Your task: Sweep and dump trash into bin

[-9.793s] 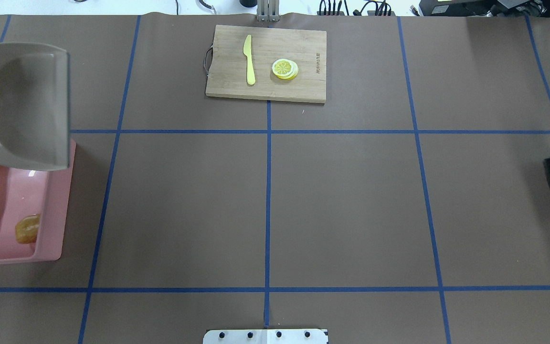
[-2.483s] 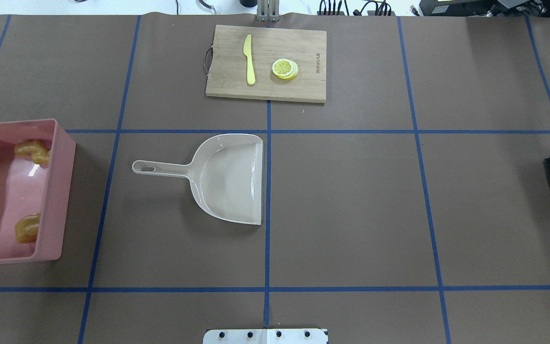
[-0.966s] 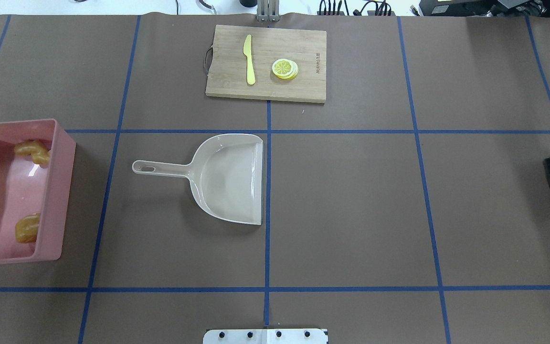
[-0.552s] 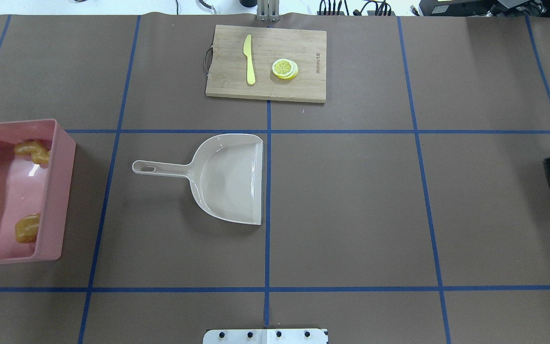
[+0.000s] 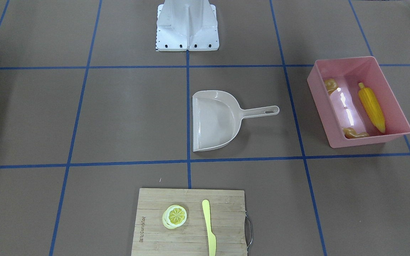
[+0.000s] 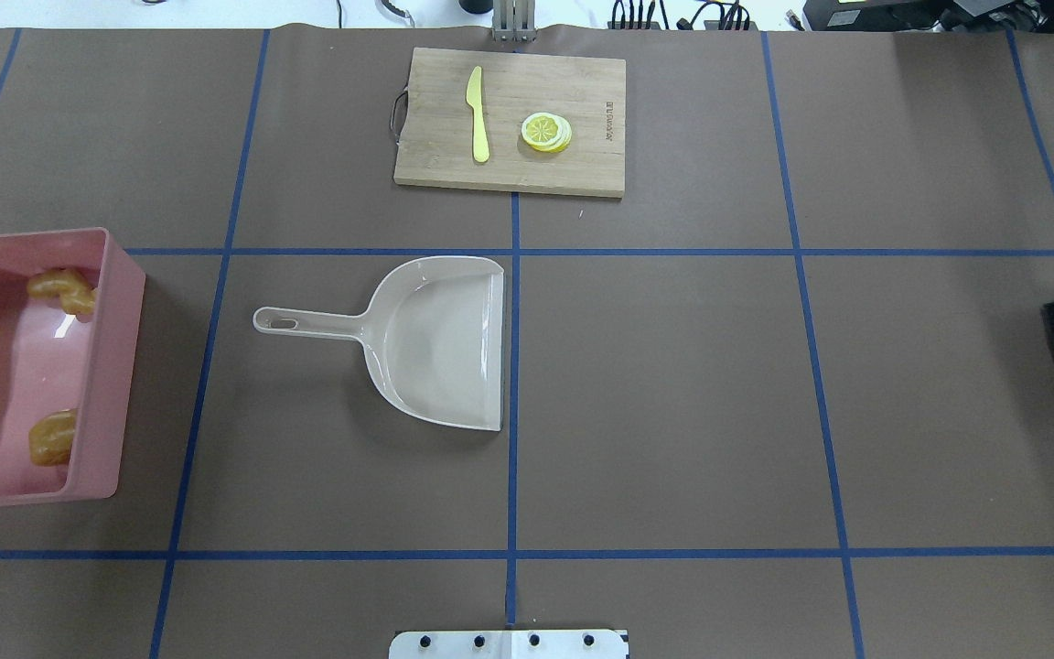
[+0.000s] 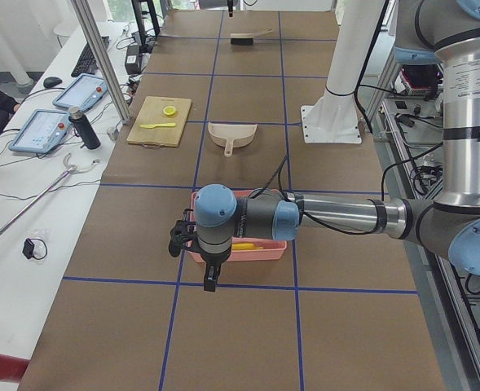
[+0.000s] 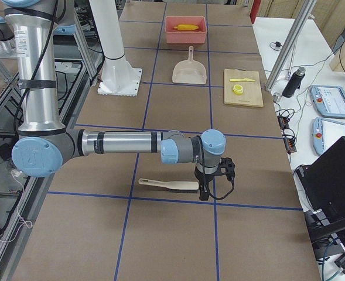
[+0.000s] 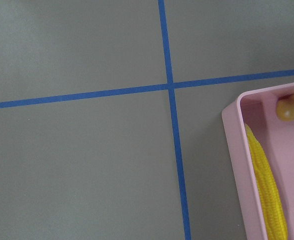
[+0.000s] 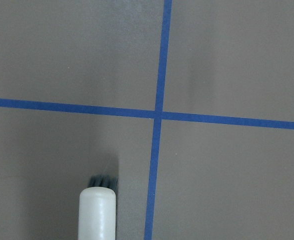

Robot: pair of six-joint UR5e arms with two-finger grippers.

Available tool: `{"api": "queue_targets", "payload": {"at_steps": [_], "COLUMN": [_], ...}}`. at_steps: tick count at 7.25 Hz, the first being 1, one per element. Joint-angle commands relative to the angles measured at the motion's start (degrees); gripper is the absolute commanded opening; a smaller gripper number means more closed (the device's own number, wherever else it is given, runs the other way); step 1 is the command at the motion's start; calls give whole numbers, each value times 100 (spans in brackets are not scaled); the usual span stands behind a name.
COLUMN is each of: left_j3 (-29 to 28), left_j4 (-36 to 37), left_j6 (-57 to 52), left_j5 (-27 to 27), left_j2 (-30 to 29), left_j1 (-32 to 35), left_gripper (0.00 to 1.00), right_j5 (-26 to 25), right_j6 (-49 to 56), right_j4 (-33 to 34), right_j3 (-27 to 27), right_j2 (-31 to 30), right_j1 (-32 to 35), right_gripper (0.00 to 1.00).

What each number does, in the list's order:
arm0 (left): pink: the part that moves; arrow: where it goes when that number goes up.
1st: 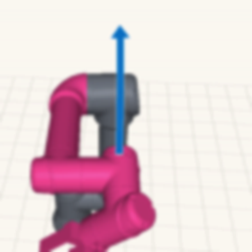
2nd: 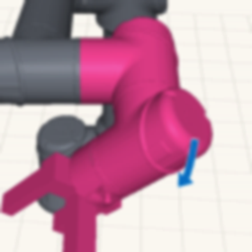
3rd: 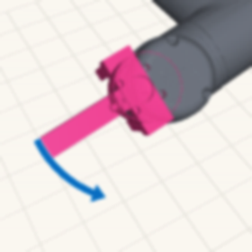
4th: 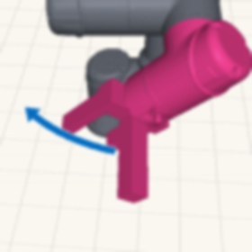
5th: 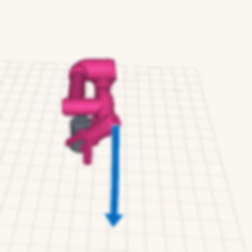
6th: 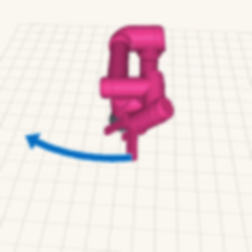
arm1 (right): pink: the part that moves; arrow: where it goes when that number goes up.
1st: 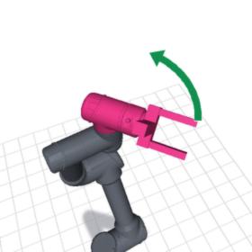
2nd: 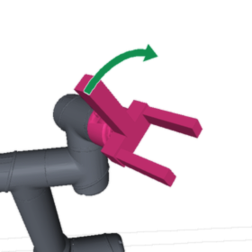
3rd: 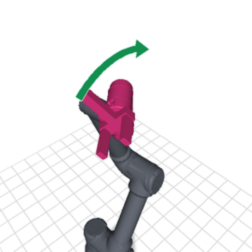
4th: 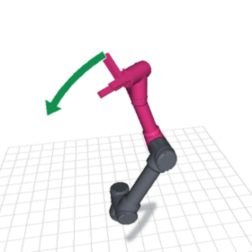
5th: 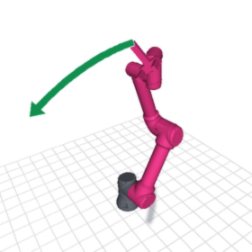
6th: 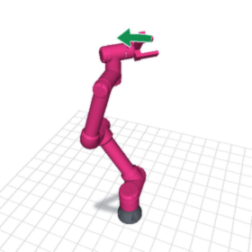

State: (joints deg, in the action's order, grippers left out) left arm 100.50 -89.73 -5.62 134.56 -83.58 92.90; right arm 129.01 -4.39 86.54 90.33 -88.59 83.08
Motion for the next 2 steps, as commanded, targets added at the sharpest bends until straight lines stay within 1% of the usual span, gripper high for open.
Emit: {"api": "queue_targets", "payload": {"at_steps": [1,2], "left_j3": [5,13], "left_j4": [0,-9], "left_j6": [0,0], "left_j5": [0,-9], "left_j2": [0,0], "left_j1": [0,0], "left_gripper": [98,98], "right_j5": [2,2], "right_j6": [0,0], "right_j4": [3,3], "right_j3": [-7,-7], "right_j2": [0,0], "right_j1": [-2,-19], "right_gripper": [100,100]}}
